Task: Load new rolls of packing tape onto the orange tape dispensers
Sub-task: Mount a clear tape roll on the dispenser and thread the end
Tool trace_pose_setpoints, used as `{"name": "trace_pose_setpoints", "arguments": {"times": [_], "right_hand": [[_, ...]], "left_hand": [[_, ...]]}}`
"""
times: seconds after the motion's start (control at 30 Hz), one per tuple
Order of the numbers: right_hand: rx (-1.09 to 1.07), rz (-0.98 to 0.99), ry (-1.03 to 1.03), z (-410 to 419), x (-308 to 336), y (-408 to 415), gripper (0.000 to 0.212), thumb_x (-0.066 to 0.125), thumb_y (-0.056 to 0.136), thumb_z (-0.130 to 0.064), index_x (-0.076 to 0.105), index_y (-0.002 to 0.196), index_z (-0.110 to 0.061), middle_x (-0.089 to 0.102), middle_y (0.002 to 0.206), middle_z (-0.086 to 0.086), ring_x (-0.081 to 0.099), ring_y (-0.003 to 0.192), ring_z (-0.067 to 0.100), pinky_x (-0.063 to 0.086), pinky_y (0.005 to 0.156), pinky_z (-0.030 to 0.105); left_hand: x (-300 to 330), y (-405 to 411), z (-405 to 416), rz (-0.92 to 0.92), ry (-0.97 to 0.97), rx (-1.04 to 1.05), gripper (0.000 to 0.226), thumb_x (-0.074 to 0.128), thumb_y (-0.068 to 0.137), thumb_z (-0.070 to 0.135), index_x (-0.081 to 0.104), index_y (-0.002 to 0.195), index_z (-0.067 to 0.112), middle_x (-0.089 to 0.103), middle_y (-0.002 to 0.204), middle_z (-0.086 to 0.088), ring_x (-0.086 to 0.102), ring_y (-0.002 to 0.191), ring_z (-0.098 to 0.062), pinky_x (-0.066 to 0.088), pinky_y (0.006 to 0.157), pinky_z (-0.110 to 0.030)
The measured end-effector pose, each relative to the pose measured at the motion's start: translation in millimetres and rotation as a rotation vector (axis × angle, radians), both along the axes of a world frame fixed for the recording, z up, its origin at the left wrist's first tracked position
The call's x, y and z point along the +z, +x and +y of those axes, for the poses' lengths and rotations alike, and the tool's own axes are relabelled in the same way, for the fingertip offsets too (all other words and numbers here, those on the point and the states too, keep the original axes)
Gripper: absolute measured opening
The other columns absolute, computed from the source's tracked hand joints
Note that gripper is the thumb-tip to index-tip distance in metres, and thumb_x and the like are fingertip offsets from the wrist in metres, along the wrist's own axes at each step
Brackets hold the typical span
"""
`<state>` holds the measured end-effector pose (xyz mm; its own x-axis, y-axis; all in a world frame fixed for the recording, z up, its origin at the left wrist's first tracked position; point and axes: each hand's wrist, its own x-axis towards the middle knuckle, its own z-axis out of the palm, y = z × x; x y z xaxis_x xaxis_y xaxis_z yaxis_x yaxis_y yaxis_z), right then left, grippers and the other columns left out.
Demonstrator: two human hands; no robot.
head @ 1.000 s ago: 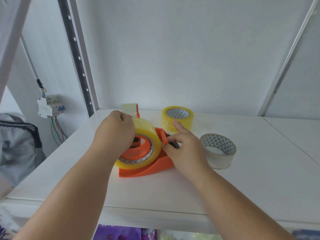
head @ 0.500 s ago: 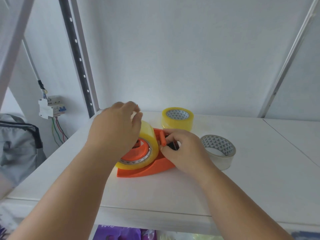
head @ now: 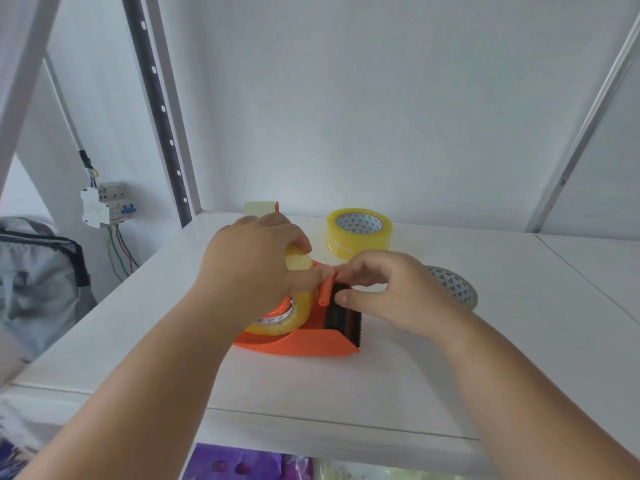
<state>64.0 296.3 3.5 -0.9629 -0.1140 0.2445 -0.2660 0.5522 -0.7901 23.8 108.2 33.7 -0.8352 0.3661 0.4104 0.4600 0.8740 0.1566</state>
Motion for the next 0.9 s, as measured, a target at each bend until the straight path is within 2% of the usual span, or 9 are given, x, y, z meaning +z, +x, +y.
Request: {"name": "trace_pose_setpoints", "arguments": {"times": [0.1, 0.2, 0.23, 0.33, 0.4, 0.53, 0.67, 0.77, 0.9], "right_hand": [[0.025, 0.061, 0.116, -4, 1, 4, 0.023, 0.069, 0.080, -0.017, 0.061, 0.087, -0.036, 0.068, 0.092, -0.020, 0.063, 0.092, -0.007, 0.048, 0.082, 0.014], [0.046, 0.086, 0.341, -13, 6, 7, 0.017, 0.058, 0.081, -0.023, 0.059, 0.095, -0.034, 0.059, 0.101, -0.007, 0.060, 0.097, 0.012, 0.049, 0.085, 0.035], [0.043, 0.093, 0.390, -14, 8, 7, 0.016, 0.057, 0.082, -0.026, 0.059, 0.097, -0.031, 0.056, 0.101, -0.005, 0.058, 0.097, 0.016, 0.048, 0.084, 0.037], [0.053, 0.143, 0.475, -18, 11, 7, 0.013, 0.058, 0.084, -0.035, 0.058, 0.096, -0.030, 0.049, 0.096, -0.011, 0.052, 0.088, 0.013, 0.044, 0.075, 0.030], [0.052, 0.147, 0.500, -19, 9, 7, 0.016, 0.057, 0.085, -0.042, 0.058, 0.098, -0.032, 0.047, 0.098, -0.015, 0.049, 0.086, 0.009, 0.042, 0.072, 0.026], [0.053, 0.179, 0.557, -21, 1, 4, 0.027, 0.054, 0.086, -0.048, 0.061, 0.105, -0.031, 0.047, 0.114, -0.016, 0.051, 0.098, 0.007, 0.047, 0.079, 0.029], [-0.001, 0.256, 0.699, -22, -1, 5, 0.033, 0.048, 0.086, -0.053, 0.061, 0.105, -0.030, 0.046, 0.122, -0.015, 0.048, 0.106, 0.008, 0.046, 0.075, 0.030], [-0.016, 0.275, 0.806, -24, 0, 6, 0.030, 0.047, 0.087, -0.053, 0.060, 0.098, -0.029, 0.045, 0.123, -0.014, 0.045, 0.108, 0.010, 0.040, 0.069, 0.028], [-0.009, 0.238, 0.702, -23, -5, 6, 0.021, 0.051, 0.085, -0.048, 0.059, 0.094, -0.031, 0.041, 0.123, -0.016, 0.047, 0.107, 0.009, 0.045, 0.071, 0.028]], "left_hand": [[1, 3, 4, -0.006, -0.019, 0.007, 0.055, 0.042, 0.069, 0.075, 0.063, 0.103, 0.036, 0.056, 0.112, 0.016, 0.040, 0.092, -0.007, 0.026, 0.072, -0.025], [0, 2, 5, -0.022, -0.015, 0.006, 0.052, 0.042, 0.072, 0.073, 0.062, 0.104, 0.037, 0.056, 0.113, 0.017, 0.042, 0.095, -0.006, 0.027, 0.073, -0.025], [-1, 1, 4, -0.028, 0.000, 0.009, 0.052, 0.042, 0.071, 0.074, 0.062, 0.103, 0.038, 0.056, 0.113, 0.018, 0.041, 0.096, -0.005, 0.027, 0.073, -0.025], [-1, 2, 2, -0.035, 0.025, 0.017, 0.055, 0.040, 0.068, 0.075, 0.062, 0.102, 0.038, 0.055, 0.110, 0.018, 0.040, 0.095, -0.004, 0.027, 0.073, -0.025], [-1, 3, 2, -0.041, 0.013, 0.017, 0.057, 0.039, 0.068, 0.076, 0.062, 0.103, 0.037, 0.055, 0.112, 0.018, 0.044, 0.102, -0.007, 0.027, 0.074, -0.025], [0, 3, 5, -0.033, -0.045, 0.003, 0.062, 0.040, 0.067, 0.078, 0.061, 0.108, 0.036, 0.055, 0.116, 0.016, 0.046, 0.108, -0.011, 0.027, 0.075, -0.026], [0, 2, 6, 0.000, -0.079, -0.014, 0.093, 0.019, 0.049, 0.094, 0.061, 0.109, 0.036, 0.056, 0.113, 0.015, 0.047, 0.105, -0.011, 0.026, 0.075, -0.025], [-3, 2, 8, 0.068, -0.097, -0.027, 0.096, 0.006, 0.046, 0.088, 0.062, 0.107, 0.038, 0.057, 0.111, 0.015, 0.049, 0.105, -0.011, 0.024, 0.075, -0.024], [-4, 2, 8, 0.083, -0.115, -0.011, 0.094, 0.005, 0.051, 0.087, 0.062, 0.107, 0.037, 0.057, 0.111, 0.014, 0.049, 0.105, -0.012, 0.024, 0.075, -0.024]]}}
